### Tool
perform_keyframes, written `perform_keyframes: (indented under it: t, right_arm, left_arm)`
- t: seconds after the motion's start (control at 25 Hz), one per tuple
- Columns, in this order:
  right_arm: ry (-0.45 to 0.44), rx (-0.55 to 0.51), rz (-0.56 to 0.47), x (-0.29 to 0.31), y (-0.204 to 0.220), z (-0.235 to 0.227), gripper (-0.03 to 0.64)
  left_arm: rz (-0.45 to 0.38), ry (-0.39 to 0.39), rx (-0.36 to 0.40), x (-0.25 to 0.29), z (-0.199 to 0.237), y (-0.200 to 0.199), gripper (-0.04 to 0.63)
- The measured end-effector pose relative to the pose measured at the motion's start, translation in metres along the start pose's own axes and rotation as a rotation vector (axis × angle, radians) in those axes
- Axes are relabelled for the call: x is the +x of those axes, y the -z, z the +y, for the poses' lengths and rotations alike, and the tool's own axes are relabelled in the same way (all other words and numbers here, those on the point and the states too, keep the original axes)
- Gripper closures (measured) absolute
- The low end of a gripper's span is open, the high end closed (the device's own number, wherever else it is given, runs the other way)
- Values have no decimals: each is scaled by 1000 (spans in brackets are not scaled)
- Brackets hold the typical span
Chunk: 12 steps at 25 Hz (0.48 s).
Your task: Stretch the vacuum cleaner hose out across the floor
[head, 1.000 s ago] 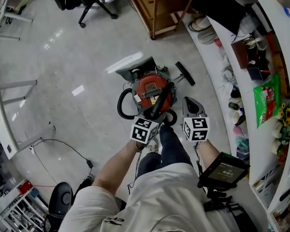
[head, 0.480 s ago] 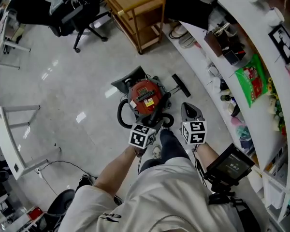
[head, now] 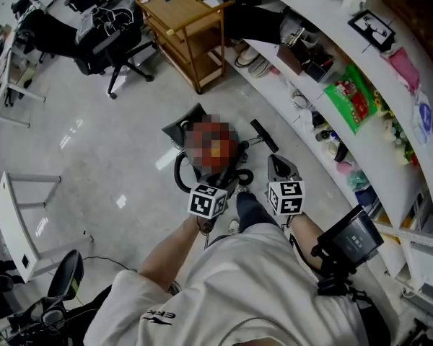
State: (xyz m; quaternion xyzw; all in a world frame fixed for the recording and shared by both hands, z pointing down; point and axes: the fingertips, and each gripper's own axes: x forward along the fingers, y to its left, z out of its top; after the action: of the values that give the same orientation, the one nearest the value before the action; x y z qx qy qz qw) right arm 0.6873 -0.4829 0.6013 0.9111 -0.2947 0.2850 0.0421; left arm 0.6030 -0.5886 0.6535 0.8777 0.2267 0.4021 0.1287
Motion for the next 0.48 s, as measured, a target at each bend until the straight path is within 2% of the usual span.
perform_keyframes:
  t: [0.28,0.48]
  right_arm:
    - [45,10,-77,-67,4,16,618]
    - [87,26,-84,-114,25,16,618]
  left_arm:
    - [10,16,20,-25,-36,24,387]
    - [28,36,29,-34,-61,42,387]
